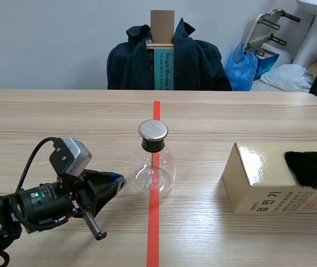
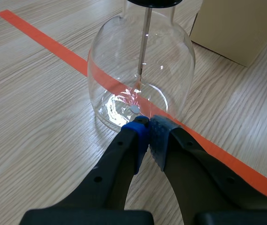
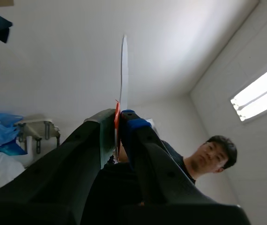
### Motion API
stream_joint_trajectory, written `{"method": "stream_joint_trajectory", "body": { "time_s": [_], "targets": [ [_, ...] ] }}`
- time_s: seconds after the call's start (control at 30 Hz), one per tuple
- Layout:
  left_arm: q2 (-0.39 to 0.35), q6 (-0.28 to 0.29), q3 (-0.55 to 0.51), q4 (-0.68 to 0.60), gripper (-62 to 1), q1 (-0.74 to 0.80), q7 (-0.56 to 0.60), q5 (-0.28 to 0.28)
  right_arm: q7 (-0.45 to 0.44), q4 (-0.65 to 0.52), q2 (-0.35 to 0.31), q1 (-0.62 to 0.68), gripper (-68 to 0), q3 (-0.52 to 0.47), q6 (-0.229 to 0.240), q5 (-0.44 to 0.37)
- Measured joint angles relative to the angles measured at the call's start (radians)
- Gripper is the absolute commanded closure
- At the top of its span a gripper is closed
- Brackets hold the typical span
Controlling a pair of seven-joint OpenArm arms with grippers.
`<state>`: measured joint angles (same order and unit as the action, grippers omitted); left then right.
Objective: Do the electroscope experiment.
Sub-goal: 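Bring the plate to the electroscope and point at the metal foil, then move the plate toward and away from the electroscope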
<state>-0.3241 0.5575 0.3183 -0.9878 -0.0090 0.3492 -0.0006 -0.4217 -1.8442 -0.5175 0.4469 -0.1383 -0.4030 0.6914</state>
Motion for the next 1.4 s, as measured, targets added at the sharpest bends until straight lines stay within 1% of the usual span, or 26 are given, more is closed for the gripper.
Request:
{"method": "stream_joint_trajectory", "body": {
  "time_s": [0.13, 0.3, 0.4, 0.5, 0.63, 0.83, 0.9, 1.0, 1.17, 1.4],
  "targets": [
    [0.000, 0.000, 0.000, 0.000, -4.0, 0.000, 0.000, 0.000, 0.000, 0.122, 0.062, -0.118, -0.6, 0.110, 0.000, 0.080],
    [0.000, 0.000, 0.000, 0.000, -4.0, 0.000, 0.000, 0.000, 0.000, 0.253, 0.149, -0.252, -0.6, 0.233, 0.000, 0.146],
    [0.000, 0.000, 0.000, 0.000, -4.0, 0.000, 0.000, 0.000, -0.006, 0.311, 0.192, -0.303, -0.6, 0.294, 0.000, 0.197],
    [0.000, 0.000, 0.000, 0.000, -4.0, 0.000, 0.000, 0.000, -0.044, 0.347, 0.216, -0.320, -0.6, 0.343, 0.000, 0.246],
    [0.000, 0.000, 0.000, 0.000, -4.0, 0.000, 0.000, 0.000, -0.081, 0.368, 0.224, -0.313, -0.6, 0.405, 0.000, 0.286],
    [0.000, 0.000, 0.000, 0.000, -4.0, 0.000, -0.001, 0.000, -0.083, 0.375, 0.224, -0.291, -0.6, 0.467, 0.000, 0.319],
    [0.000, 0.000, 0.000, 0.000, -4.0, 0.000, -0.001, 0.000, -0.095, 0.375, 0.224, -0.277, -0.6, 0.468, 0.005, 0.335],
    [0.000, 0.000, 0.000, 0.000, -4.0, 0.000, -0.001, 0.000, -0.113, 0.376, 0.223, -0.252, -0.6, 0.468, 0.045, 0.366],
    [0.000, 0.000, 0.000, 0.000, -4.0, 0.000, -0.002, 0.000, -0.185, 0.376, 0.223, -0.214, -0.6, 0.468, 0.045, 0.393],
    [0.000, 0.000, 0.000, 0.000, -4.0, 0.000, -0.003, 0.000, -0.238, 0.376, 0.223, -0.199, -0.6, 0.467, 0.045, 0.416]
  ]
}}
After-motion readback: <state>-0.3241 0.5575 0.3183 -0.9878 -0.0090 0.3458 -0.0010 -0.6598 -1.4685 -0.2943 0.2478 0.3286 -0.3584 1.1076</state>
